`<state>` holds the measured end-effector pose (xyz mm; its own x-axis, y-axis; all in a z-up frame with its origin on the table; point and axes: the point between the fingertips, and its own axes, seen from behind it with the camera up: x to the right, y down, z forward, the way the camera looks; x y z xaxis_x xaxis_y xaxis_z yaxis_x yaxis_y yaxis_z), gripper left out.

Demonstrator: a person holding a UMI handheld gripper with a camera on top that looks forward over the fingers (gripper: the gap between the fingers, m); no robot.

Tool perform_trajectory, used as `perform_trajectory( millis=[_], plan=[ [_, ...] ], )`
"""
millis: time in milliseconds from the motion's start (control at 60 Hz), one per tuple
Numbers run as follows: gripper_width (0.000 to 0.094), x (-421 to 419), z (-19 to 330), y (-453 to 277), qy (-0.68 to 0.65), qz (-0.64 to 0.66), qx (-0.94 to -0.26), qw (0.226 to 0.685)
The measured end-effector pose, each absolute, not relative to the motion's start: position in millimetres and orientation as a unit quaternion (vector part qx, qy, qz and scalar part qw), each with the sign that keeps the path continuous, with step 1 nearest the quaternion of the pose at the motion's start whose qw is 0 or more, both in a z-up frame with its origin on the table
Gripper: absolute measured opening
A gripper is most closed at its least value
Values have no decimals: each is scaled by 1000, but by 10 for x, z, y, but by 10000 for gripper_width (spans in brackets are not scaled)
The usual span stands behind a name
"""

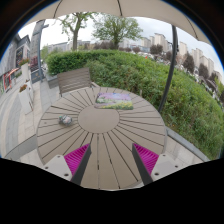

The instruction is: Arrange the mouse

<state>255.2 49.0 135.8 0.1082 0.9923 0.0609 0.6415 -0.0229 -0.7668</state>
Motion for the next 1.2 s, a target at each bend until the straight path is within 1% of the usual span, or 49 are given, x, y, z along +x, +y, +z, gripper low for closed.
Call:
perform_trajectory(
  millis=[50,67,200,250,500,633,950,1200],
  plan=[
    [850,2540,1342,470,-610,261,-670,332],
    [852,2458,1272,429,-609,260,-672,332],
    [855,2314,1133,204,-608,259,-676,327],
    [855,2249,1137,70,-607,261,-676,326],
    [856,1852,973,-901,-622,277,-662,314],
    [852,1680,818,-1350,-636,284,-649,306],
    [852,1183,451,-1608,-633,290,-642,322],
    [854,551,35,-1785,-635,309,-628,325]
  ],
)
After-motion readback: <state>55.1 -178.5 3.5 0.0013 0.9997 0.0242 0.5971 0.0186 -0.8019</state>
